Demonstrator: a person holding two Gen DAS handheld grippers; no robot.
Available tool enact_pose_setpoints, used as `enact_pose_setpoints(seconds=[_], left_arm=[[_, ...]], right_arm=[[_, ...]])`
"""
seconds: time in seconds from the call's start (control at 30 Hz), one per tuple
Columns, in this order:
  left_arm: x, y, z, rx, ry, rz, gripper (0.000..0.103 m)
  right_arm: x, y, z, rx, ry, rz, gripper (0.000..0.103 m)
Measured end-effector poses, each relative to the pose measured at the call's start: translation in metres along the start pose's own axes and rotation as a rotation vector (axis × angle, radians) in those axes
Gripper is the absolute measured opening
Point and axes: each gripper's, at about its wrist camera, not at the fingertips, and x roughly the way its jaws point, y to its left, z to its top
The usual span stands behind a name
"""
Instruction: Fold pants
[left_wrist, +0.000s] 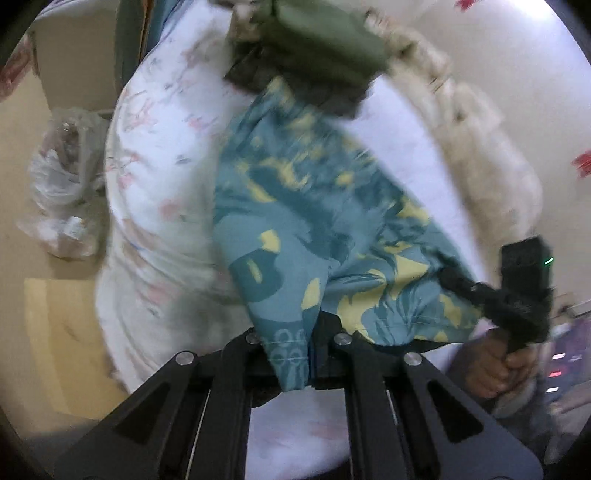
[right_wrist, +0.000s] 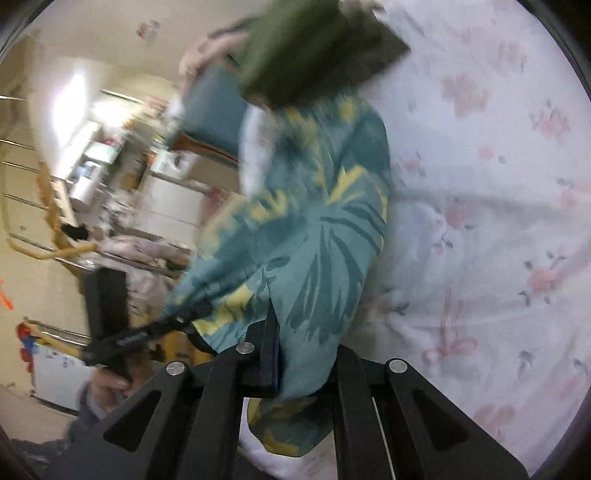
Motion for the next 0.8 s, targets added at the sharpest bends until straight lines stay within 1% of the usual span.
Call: enact_pose_setpoints(seconds=[0.07,0.1,0.13,0.2,0.3,0.33,0.4,0.43,0.5,0.57,0.6,0.67,0.7,0.77,0.8], left_arm=[[-0.032,-0.026,-0.006,0.024,-0.069,-0.055,0.005],[-0.041,-0.040,-0.004,0.033,-0.089,-0.074,0.005],[-0.060,-0.057,-0.006,0.044,-0.128,-0.117,0.005],[-0.082,-0.083,-0.003,0.068,-0.180,-0.165,0.005],[-0.125,-0.121,0.003,0.121,-0.282,-0.240,0.005],[-0.132,-0.130,0.007,0.133,-0.298,-0.257,0.005],[-0.142,-0.143,0.013,0.156,-0.326,-0.264,0.005],[-0.144,-0.152,0.020,0.178,-0.344,-0.255,0.005],[-0.144,-0.158,0.030,0.185,-0.348,-0.252,0.005],[-0.141,-0.164,0.048,0.190,-0.378,-0.230,0.005],[-0.141,-0.165,0.051,0.188,-0.385,-0.228,0.005],[-0.139,-0.170,0.065,0.203,-0.430,-0.189,0.005],[-0.140,-0.171,0.066,0.212,-0.449,-0.183,0.005],[-0.144,-0.178,0.065,0.275,-0.515,-0.154,0.005],[-0.144,-0.179,0.063,0.284,-0.523,-0.149,0.005]], right_arm=[[-0.029,0.020,0.000,-0.044,-0.043,0.031,0.005],[-0.047,0.031,-0.001,-0.056,-0.068,0.051,0.005],[-0.064,0.042,-0.001,-0.066,-0.096,0.072,0.005],[-0.097,0.064,-0.003,-0.088,-0.160,0.103,0.005],[-0.143,0.090,0.001,-0.106,-0.236,0.127,0.005],[-0.152,0.099,0.006,-0.108,-0.248,0.130,0.005],[-0.168,0.113,0.014,-0.114,-0.264,0.118,0.005],[-0.174,0.118,0.021,-0.111,-0.267,0.109,0.005],[-0.179,0.122,0.036,-0.106,-0.272,0.098,0.005],[-0.179,0.123,0.052,-0.098,-0.272,0.085,0.005],[-0.178,0.123,0.061,-0.095,-0.269,0.084,0.005],[-0.175,0.125,0.077,-0.108,-0.272,0.070,0.005],[-0.175,0.127,0.081,-0.113,-0.274,0.077,0.005],[-0.174,0.132,0.088,-0.146,-0.291,0.064,0.005],[-0.174,0.133,0.091,-0.155,-0.294,0.069,0.005]])
